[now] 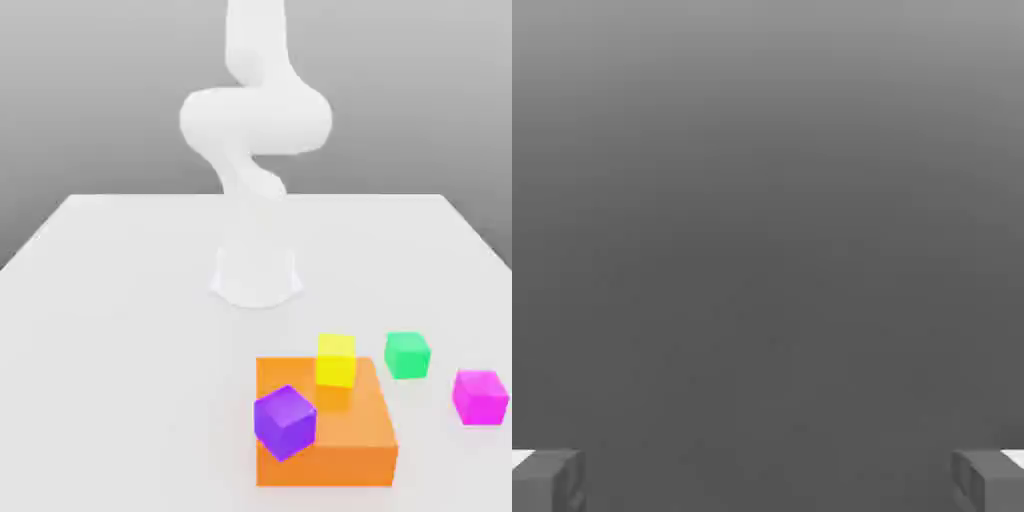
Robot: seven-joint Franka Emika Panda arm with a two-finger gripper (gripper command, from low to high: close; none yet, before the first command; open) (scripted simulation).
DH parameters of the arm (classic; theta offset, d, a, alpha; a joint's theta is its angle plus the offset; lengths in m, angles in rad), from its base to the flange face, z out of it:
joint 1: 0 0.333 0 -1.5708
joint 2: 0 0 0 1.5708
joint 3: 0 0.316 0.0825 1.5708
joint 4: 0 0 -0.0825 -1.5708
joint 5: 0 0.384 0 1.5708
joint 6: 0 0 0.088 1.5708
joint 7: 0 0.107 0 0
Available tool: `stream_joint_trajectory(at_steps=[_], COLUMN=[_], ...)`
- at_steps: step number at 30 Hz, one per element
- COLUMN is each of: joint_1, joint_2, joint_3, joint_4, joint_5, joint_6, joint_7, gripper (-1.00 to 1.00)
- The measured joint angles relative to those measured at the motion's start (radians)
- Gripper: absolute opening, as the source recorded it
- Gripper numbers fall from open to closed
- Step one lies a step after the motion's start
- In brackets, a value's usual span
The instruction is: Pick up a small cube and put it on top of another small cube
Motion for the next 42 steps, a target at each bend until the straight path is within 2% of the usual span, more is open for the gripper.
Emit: stream_joint_trajectory(at_steps=[8, 16, 20, 24, 30, 31, 37, 42], joint_1=[0.222, 0.374, 0.458, 0.516, 0.574, 0.580, 0.581, 0.561], joint_2=[0.294, 0.579, 0.720, 0.860, 1.076, 1.099, 1.110, 0.974], joint_3=[0.001, 0.077, 0.121, 0.140, 0.096, 0.090, 0.088, 0.118], joint_4=[-0.068, -0.135, -0.170, -0.205, -0.186, -0.182, -0.180, -0.206], joint_5=[0.081, 0.113, 0.069, -0.035, -0.138, -0.143, -0.147, -0.107], joint_6=[0.124, 0.248, 0.313, 0.378, 0.533, 0.551, 0.559, 0.449], joint_7=[-0.295, -0.549, -0.633, -0.675, -0.643, -0.639, -0.635, -0.667], gripper=[0.00, 0.00, 0.00, 0.00, 0.00, -1.00, -1.00, -1.00])
